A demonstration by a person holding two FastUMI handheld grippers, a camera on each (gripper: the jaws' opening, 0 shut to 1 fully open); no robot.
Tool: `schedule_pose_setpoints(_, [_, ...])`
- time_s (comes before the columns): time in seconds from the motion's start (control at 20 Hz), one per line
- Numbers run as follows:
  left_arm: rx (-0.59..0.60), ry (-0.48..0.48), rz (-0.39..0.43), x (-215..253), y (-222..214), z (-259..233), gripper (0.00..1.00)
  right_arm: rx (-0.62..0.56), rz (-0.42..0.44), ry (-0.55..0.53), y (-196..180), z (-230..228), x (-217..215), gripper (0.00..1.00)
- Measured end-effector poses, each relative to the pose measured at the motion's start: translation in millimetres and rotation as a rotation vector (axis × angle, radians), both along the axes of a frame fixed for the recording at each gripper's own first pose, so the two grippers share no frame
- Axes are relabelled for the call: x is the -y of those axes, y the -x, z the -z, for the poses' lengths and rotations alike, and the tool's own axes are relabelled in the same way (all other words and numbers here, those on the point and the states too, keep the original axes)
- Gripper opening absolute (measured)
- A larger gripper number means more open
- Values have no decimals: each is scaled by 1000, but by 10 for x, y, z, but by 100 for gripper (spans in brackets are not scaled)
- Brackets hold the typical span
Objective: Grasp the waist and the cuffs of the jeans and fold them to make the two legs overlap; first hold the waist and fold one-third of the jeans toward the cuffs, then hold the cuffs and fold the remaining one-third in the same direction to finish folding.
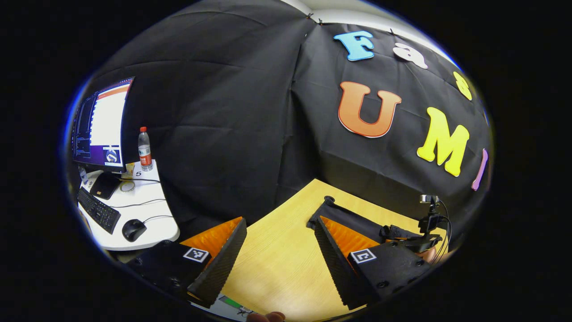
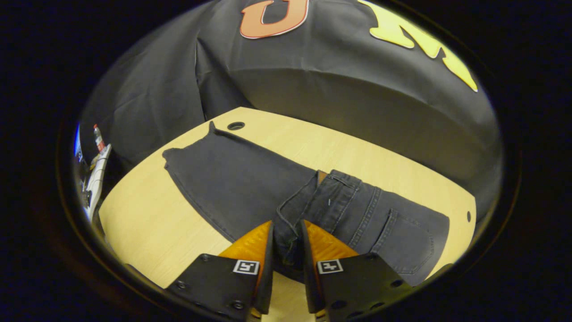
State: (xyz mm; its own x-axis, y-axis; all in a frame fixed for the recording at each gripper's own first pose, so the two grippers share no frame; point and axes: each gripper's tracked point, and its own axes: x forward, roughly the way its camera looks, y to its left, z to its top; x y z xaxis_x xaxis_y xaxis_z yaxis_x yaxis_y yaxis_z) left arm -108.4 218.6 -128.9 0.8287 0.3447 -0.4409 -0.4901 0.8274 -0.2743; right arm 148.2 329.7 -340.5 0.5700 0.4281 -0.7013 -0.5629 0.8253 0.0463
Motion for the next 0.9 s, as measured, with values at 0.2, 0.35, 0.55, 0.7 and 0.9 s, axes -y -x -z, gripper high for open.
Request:
schedule_pose_setpoints(0.2, [6, -16, 19, 12, -68, -36, 99, -6, -24, -44, 64, -147, -4, 58])
schedule_pose_setpoints(0.35, [36, -17, 60, 58, -236, -72, 99, 26, -8, -97, 88, -487, 109, 79])
schedule_pose_setpoints(0.55, [95, 66, 115, 130, -564, -12, 99, 81, 0, -165, 254, -1096, 367, 94])
schedule_pose_setpoints(0.7, [148, 103, 142, 131, -833, 62, 99, 107, 9, -205, 524, -1584, 661, 99])
schedule_pose_setpoints(0.9, [151, 277, 148, 228, -1160, 363, 99, 118, 25, -208, 818, -1989, 1123, 94])
